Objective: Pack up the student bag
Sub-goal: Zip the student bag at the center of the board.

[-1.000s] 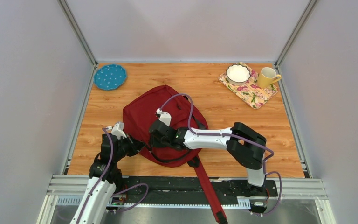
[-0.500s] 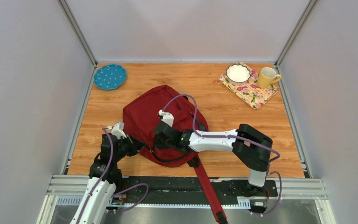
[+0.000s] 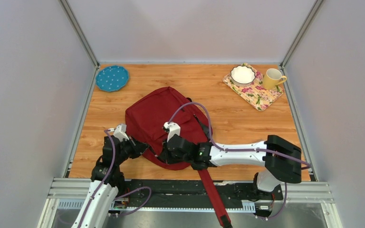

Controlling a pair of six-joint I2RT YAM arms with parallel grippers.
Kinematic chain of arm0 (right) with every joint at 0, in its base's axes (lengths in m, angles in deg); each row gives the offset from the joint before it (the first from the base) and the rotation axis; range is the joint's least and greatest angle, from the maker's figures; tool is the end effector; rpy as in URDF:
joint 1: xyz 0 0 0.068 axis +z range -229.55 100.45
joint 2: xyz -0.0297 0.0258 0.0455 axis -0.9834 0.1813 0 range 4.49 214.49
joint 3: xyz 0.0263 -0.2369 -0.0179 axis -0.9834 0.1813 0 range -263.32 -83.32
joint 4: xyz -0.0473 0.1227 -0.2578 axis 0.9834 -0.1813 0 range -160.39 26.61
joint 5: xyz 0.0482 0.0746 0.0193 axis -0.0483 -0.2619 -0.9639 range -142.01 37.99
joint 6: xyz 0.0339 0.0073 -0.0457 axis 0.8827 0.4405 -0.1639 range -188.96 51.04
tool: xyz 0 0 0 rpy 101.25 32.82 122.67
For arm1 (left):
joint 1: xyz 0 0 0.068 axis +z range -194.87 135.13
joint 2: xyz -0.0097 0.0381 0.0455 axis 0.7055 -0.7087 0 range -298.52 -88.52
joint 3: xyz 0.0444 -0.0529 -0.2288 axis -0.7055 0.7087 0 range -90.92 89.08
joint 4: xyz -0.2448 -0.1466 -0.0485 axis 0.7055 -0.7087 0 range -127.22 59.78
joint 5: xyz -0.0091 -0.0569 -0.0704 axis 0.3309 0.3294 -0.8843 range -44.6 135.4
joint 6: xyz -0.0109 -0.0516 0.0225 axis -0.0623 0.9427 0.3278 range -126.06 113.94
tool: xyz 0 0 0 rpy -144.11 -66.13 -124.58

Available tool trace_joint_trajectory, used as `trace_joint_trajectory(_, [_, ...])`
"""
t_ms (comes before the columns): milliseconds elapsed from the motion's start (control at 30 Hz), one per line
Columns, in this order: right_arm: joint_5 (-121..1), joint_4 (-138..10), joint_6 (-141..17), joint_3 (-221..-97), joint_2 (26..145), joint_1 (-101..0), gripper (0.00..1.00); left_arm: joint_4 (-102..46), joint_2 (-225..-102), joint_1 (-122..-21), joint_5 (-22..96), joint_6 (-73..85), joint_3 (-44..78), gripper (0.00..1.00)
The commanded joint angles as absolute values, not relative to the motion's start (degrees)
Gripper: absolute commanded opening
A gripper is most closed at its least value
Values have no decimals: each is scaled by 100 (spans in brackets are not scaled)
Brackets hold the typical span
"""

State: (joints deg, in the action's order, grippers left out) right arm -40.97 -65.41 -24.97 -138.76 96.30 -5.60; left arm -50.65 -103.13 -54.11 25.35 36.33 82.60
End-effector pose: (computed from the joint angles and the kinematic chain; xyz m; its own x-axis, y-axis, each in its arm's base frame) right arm 0.1107 0.3565 0.1570 -0.7498 -0.1408 -0.6466 -0.5295 0.7136 0.4587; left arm 0.1729 -0.0423 0.1382 -0.6505 -0.5358 -0.5383 0.0129 0.7009 -0.7131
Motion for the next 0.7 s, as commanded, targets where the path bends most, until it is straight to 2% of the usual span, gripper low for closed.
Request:
trace_joint_trajectory(0, [-3839,-6233,-2817,-13667,9063,-397,0,-5149,-10267,-5375,2606,3657,8539,0])
trace_joint_trajectory(467, [-3629,-6295,-3389,-12701,7929,-116,0,-5281,-10206,-5383,2809,3657,8425,0])
trace_joint_trajectory(633, [-3523,-6295,-3520,-12647,7770,-116,0,-5142,-10197,-5375,2660,3770,8460,0])
trace_joint_trajectory(667, [-3584,-6286,-3590,-12708,7831,-116,0,-5088,-10214,-5383,2581,3858,8477,2])
